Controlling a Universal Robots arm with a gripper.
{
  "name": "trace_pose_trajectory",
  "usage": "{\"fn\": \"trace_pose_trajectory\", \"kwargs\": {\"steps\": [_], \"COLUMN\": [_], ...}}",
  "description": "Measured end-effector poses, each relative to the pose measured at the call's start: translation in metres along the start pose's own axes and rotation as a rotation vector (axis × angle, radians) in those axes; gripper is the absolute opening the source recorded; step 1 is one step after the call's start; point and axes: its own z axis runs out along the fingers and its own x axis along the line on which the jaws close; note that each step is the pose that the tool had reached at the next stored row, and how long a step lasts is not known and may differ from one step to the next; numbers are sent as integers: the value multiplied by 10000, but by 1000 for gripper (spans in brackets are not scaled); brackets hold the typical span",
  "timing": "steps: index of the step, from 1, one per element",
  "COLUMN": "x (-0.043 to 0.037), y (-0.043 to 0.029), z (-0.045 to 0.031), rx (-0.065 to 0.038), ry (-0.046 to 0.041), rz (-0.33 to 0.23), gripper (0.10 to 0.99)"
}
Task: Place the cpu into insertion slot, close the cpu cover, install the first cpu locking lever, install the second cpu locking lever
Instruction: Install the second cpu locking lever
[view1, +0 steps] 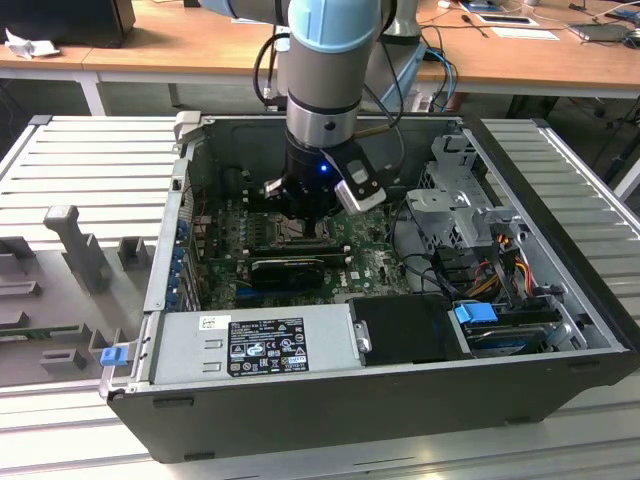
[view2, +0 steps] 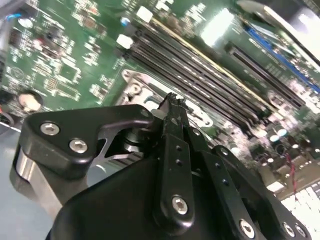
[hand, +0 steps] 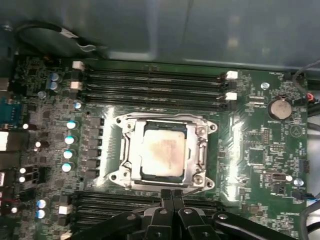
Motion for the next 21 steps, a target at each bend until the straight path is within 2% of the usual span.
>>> {"fn": "trace_pose_trajectory", "kwargs": {"steps": [3,5,7,10,14,16,18,21], "x": [111,161,190,203,226,248,303,392], "y": [-2,-4,-6,-19,-105,-134,-148,-145], "z": [5,18,56,115,114,111,110,121], "rx": [-14,-60,-167,-270,-501,-555,-668,-738], "ry": [2,2,11,32,9,4,-6,-14], "rz": [-29,-60,-222,-483,-497,-496,-500,-509], "gripper": [106,106,106,106,106,106,106,106]}}
